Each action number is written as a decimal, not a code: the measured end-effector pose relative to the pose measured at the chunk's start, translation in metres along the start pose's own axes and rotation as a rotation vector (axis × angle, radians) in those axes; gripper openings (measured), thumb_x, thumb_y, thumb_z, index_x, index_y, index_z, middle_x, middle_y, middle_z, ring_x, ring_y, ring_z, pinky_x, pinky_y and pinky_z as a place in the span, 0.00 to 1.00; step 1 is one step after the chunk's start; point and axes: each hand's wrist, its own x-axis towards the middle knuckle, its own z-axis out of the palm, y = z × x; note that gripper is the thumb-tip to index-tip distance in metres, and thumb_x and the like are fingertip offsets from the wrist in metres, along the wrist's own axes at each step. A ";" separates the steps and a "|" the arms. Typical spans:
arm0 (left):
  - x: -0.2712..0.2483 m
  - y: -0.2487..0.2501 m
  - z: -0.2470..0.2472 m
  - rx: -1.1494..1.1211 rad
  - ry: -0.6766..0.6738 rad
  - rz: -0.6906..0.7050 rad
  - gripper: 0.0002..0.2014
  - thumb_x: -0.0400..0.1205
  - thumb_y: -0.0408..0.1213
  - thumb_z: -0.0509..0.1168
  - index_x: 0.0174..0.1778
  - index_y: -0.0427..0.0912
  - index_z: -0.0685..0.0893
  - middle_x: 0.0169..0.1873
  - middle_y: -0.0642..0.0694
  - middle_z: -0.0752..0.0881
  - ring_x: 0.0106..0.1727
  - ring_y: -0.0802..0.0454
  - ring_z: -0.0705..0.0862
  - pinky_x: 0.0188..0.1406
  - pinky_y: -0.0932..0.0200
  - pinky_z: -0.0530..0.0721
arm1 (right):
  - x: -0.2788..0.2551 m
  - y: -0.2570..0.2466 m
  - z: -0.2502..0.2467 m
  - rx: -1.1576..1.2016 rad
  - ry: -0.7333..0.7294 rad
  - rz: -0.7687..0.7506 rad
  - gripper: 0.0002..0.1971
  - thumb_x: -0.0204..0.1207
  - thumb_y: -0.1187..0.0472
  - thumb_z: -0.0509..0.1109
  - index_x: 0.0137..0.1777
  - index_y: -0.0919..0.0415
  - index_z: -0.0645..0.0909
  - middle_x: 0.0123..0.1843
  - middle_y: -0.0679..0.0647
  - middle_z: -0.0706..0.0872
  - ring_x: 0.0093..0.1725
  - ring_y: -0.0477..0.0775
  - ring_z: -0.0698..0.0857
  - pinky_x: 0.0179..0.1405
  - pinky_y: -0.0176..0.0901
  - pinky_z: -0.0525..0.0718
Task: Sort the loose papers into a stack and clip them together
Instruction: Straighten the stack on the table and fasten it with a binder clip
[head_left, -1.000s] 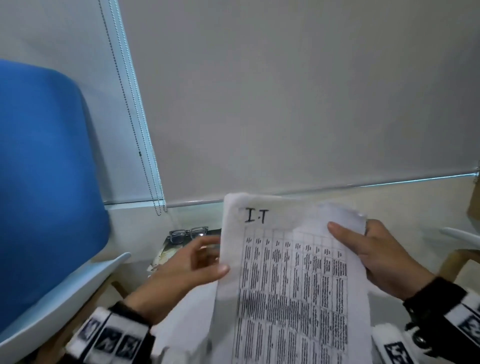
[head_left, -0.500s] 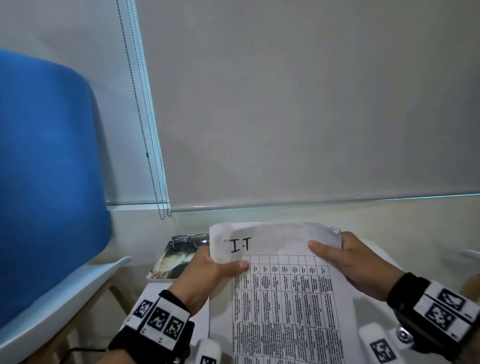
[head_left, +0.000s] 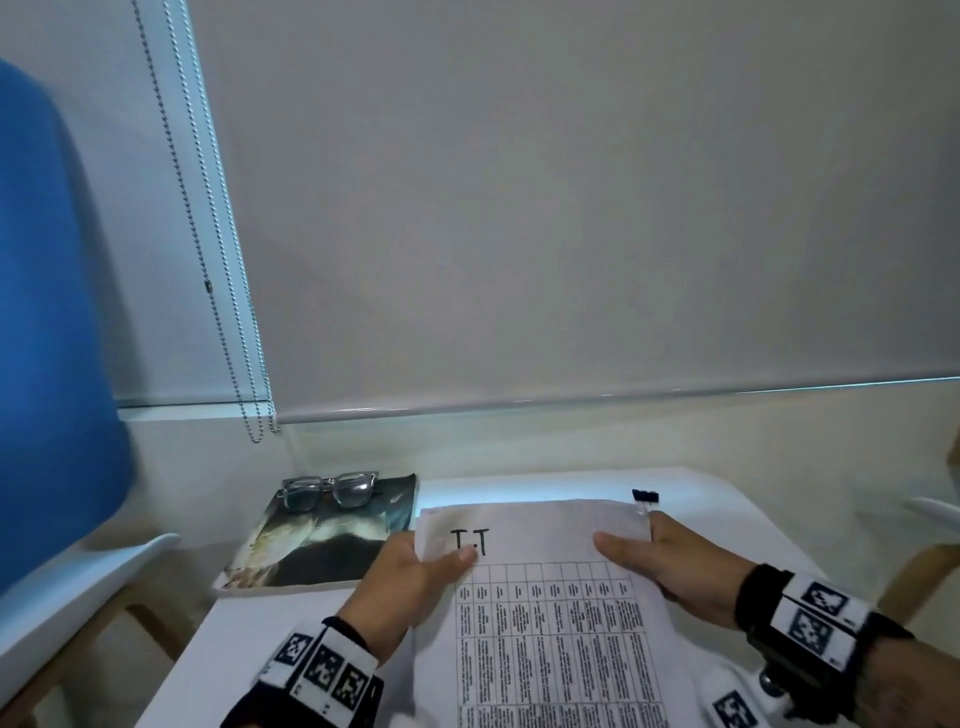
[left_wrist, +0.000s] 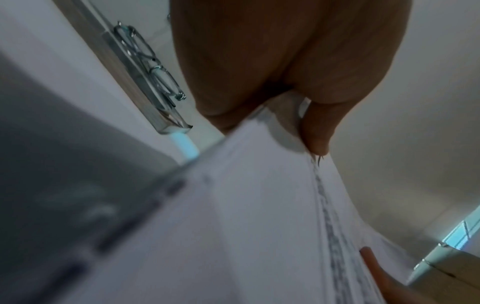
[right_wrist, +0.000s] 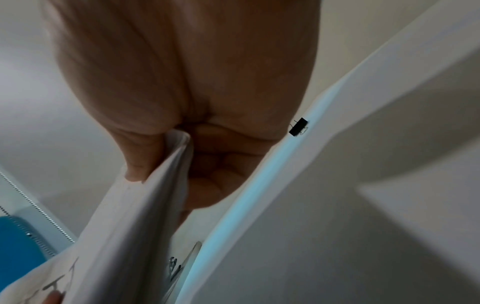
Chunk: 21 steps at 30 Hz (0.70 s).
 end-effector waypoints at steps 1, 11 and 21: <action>0.005 -0.002 0.000 0.022 -0.003 0.002 0.15 0.77 0.44 0.75 0.54 0.36 0.90 0.42 0.30 0.91 0.34 0.44 0.89 0.39 0.50 0.87 | 0.003 0.003 -0.003 0.003 0.001 0.004 0.18 0.83 0.55 0.68 0.68 0.64 0.82 0.62 0.64 0.90 0.63 0.66 0.89 0.69 0.66 0.82; 0.031 -0.020 0.008 0.015 0.072 0.071 0.04 0.78 0.27 0.73 0.41 0.28 0.89 0.23 0.48 0.86 0.22 0.55 0.81 0.23 0.65 0.78 | 0.035 0.008 -0.042 -0.195 0.189 -0.027 0.21 0.77 0.46 0.70 0.43 0.68 0.86 0.36 0.62 0.91 0.29 0.57 0.87 0.26 0.43 0.82; 0.035 -0.023 0.011 0.006 0.076 0.103 0.04 0.78 0.28 0.74 0.37 0.36 0.91 0.25 0.46 0.88 0.27 0.56 0.84 0.31 0.63 0.81 | 0.084 0.031 -0.106 -1.178 0.454 0.147 0.08 0.78 0.56 0.72 0.56 0.51 0.88 0.52 0.47 0.82 0.51 0.51 0.79 0.50 0.40 0.76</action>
